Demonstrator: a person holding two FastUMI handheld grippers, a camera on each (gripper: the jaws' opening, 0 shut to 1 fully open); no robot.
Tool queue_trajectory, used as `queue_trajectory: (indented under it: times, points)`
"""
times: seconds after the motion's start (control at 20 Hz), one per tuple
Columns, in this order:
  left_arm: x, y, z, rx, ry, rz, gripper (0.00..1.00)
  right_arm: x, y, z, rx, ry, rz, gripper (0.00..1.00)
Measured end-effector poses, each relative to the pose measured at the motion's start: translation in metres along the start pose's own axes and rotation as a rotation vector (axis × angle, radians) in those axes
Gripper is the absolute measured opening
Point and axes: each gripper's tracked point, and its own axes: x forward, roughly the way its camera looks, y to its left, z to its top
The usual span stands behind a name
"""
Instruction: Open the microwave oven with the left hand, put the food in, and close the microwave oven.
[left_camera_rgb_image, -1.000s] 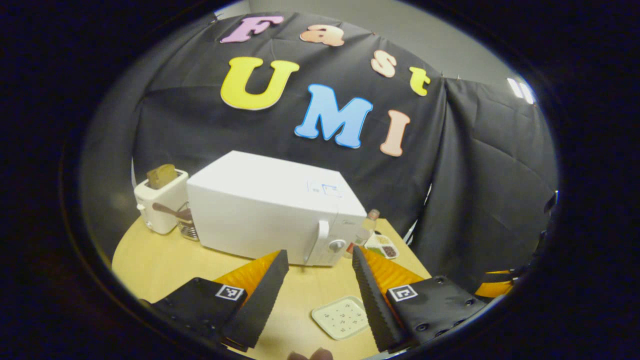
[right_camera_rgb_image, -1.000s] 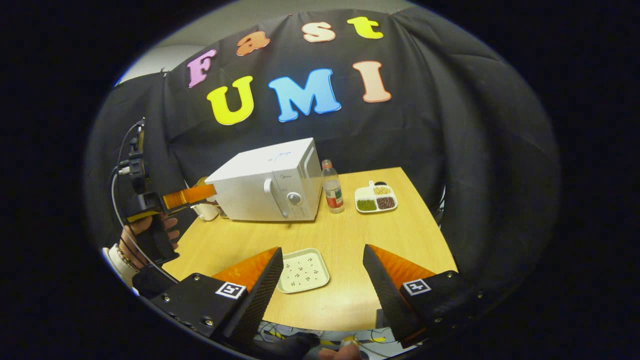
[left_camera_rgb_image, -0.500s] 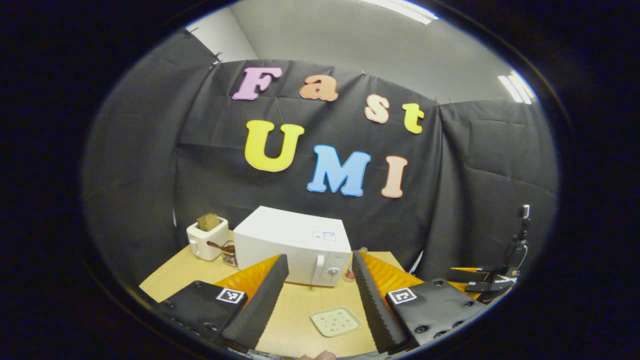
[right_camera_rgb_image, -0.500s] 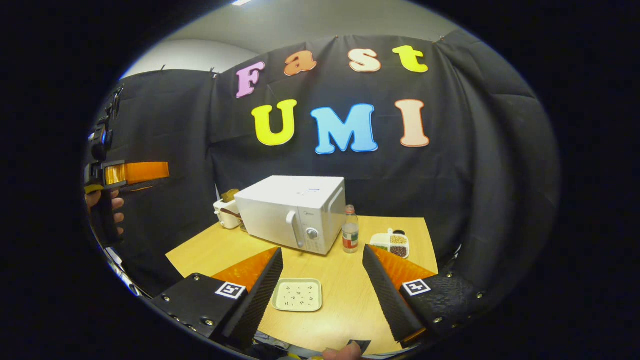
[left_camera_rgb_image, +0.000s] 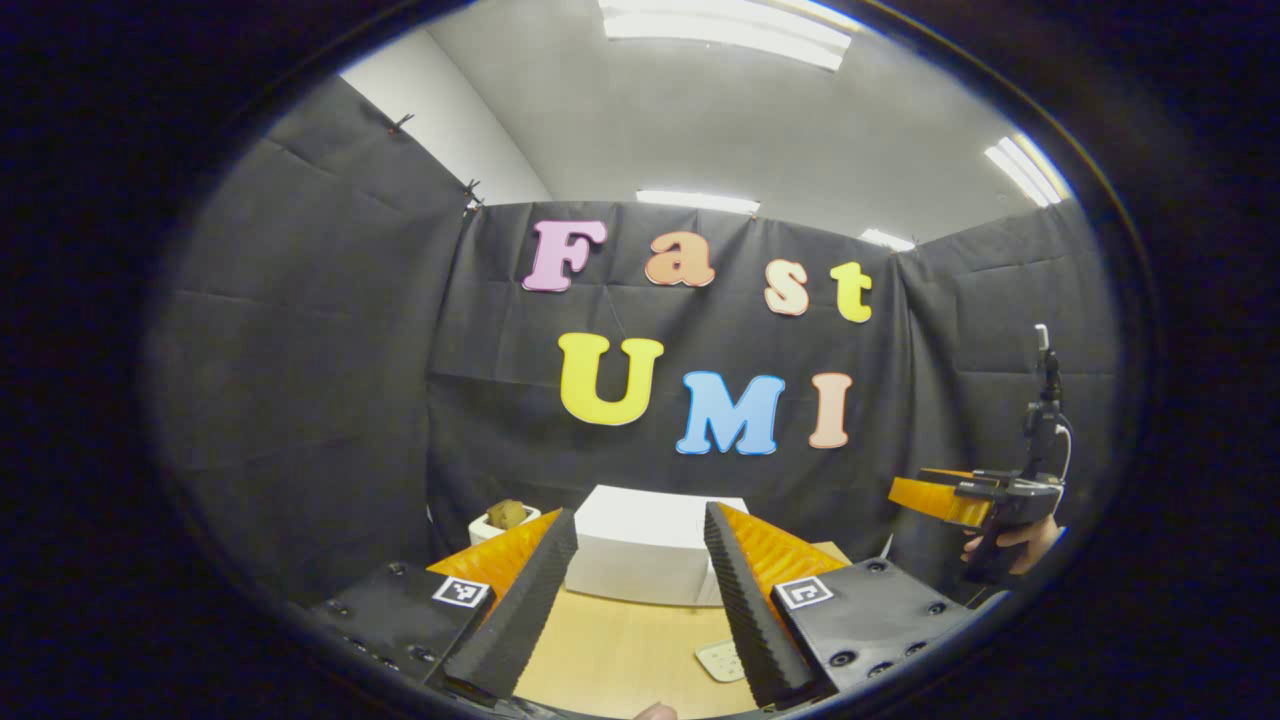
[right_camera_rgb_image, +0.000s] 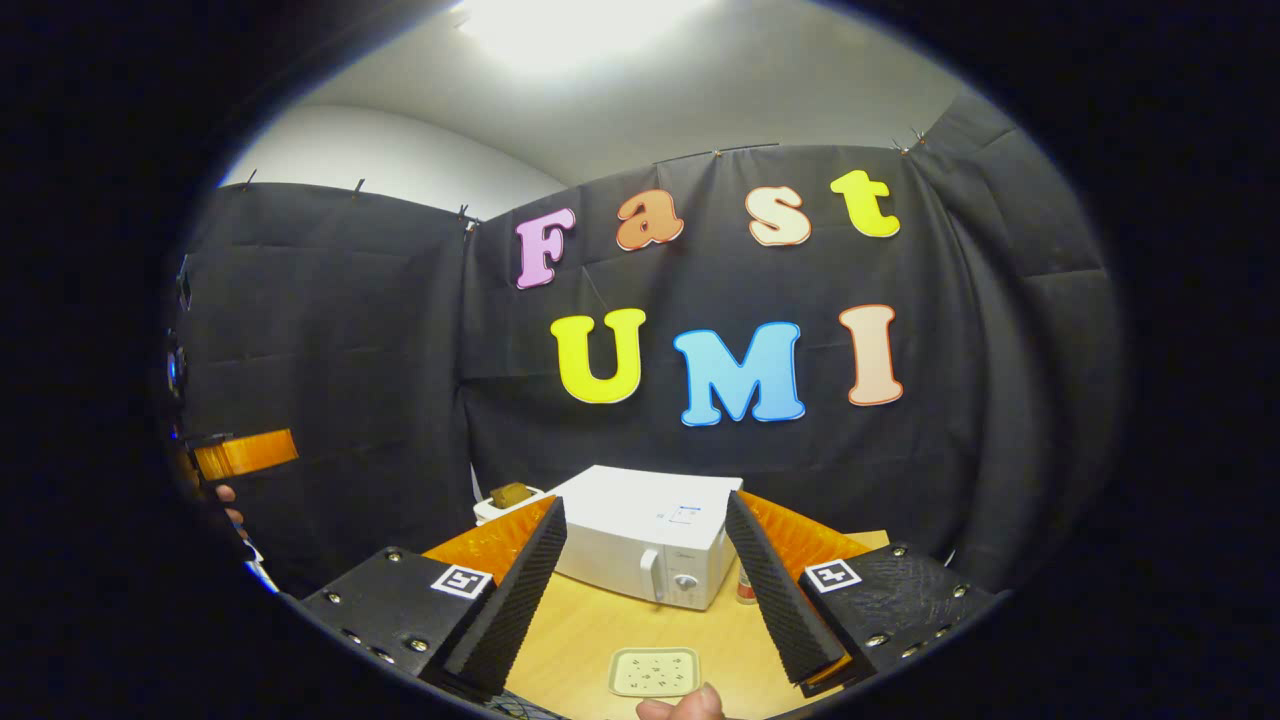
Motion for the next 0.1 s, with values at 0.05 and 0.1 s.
queue_trajectory:
  times: [0.05,0.1]
  points:
    - [-0.003,0.009,0.002,0.004,-0.012,0.015,0.83,0.003,0.012,0.007,-0.018,-0.017,0.003,0.98]
    - [-0.007,0.016,0.001,-0.003,-0.020,0.027,0.83,0.005,0.023,0.011,-0.042,-0.024,0.006,0.98]
